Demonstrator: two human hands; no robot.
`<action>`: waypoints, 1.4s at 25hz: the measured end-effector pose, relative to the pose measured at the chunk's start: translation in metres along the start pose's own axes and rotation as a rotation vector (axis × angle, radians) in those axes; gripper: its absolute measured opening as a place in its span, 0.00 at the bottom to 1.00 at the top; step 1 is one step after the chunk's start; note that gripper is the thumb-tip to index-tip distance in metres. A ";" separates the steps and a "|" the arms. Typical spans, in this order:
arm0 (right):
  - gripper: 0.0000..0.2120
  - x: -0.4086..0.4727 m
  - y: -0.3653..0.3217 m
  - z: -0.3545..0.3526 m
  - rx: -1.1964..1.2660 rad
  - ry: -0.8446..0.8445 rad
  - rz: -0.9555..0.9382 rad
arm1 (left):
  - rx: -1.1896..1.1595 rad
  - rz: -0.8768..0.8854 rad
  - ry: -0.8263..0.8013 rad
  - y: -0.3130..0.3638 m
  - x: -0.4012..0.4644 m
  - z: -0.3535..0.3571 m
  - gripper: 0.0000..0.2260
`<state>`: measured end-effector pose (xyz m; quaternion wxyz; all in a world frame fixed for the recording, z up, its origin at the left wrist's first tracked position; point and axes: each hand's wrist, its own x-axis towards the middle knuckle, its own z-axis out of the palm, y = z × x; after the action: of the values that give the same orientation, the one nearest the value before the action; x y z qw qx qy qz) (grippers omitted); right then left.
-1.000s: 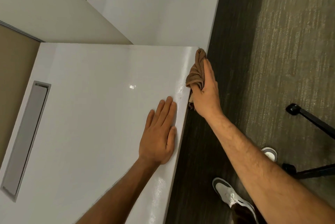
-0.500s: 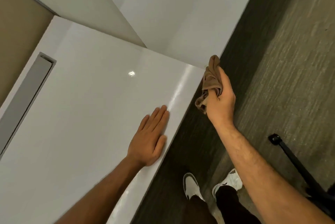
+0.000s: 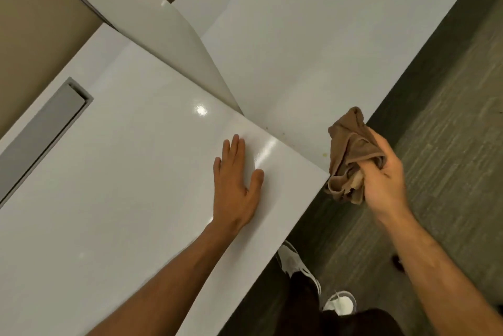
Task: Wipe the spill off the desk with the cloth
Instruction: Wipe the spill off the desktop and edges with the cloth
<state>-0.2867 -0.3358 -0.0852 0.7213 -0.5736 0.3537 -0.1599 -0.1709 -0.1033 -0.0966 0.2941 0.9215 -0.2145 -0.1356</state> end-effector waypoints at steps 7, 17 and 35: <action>0.20 0.084 -0.016 0.013 0.131 -0.219 0.250 | 0.121 -0.171 0.046 0.010 0.036 0.030 0.35; 0.28 0.176 0.003 0.070 -0.356 -0.708 0.084 | 0.293 -0.225 0.060 0.011 0.038 0.036 0.34; 0.34 0.144 0.039 0.052 -0.345 -1.085 0.107 | 0.349 -0.225 0.066 0.014 0.038 0.035 0.34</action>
<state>-0.1564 -0.3793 -0.1638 0.7026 -0.6643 -0.0176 0.2545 -0.1550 -0.1490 -0.1201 0.1198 0.9805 -0.1206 -0.0983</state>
